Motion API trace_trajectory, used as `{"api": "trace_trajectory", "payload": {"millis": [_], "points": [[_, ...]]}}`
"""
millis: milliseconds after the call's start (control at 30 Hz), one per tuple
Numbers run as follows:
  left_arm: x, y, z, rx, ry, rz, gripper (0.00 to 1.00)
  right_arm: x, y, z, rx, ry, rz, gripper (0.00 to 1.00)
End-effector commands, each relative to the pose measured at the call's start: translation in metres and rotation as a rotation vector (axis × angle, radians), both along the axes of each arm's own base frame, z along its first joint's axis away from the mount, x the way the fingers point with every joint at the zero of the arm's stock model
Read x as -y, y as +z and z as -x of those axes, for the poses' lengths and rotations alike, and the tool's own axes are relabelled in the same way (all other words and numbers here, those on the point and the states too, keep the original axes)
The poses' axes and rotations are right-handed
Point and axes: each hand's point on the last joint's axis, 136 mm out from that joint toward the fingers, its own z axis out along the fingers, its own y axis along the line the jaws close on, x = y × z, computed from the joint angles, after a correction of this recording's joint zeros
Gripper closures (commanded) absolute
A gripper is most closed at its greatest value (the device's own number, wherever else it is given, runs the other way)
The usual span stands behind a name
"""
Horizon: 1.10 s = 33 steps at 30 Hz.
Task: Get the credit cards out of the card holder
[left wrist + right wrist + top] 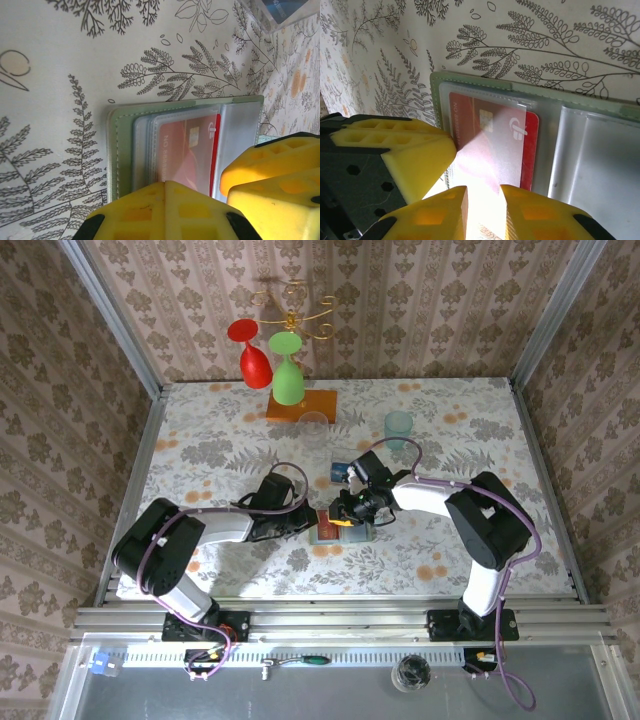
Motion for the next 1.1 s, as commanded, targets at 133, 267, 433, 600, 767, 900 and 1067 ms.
{"api": "trace_trajectory", "payload": {"millis": [133,267,433,600,767,900,1067], "points": [[-0.007,-0.001,0.002,-0.004,0.015,-0.01,0.98,-0.003,-0.007,0.001,-0.018,0.013,0.015,0.77],[-0.007,0.006,0.0,0.009,0.018,-0.003,0.95,0.0,-0.014,0.002,-0.023,0.013,0.036,0.77],[-0.009,0.006,0.001,0.008,0.018,-0.015,0.94,0.003,-0.017,0.003,-0.023,0.011,0.052,0.77],[-0.012,-0.007,0.006,-0.022,0.013,-0.035,0.96,0.003,-0.011,0.002,-0.01,0.013,0.044,0.77],[-0.013,-0.018,0.008,-0.042,0.015,-0.046,0.99,0.002,-0.004,0.002,0.001,0.015,0.034,0.77],[-0.014,-0.021,0.009,-0.048,0.017,-0.052,0.99,0.003,0.001,0.001,0.013,0.01,0.036,0.77],[-0.016,-0.022,0.009,-0.048,0.02,-0.055,1.0,0.008,0.002,0.001,0.023,0.004,0.055,0.76]]}}
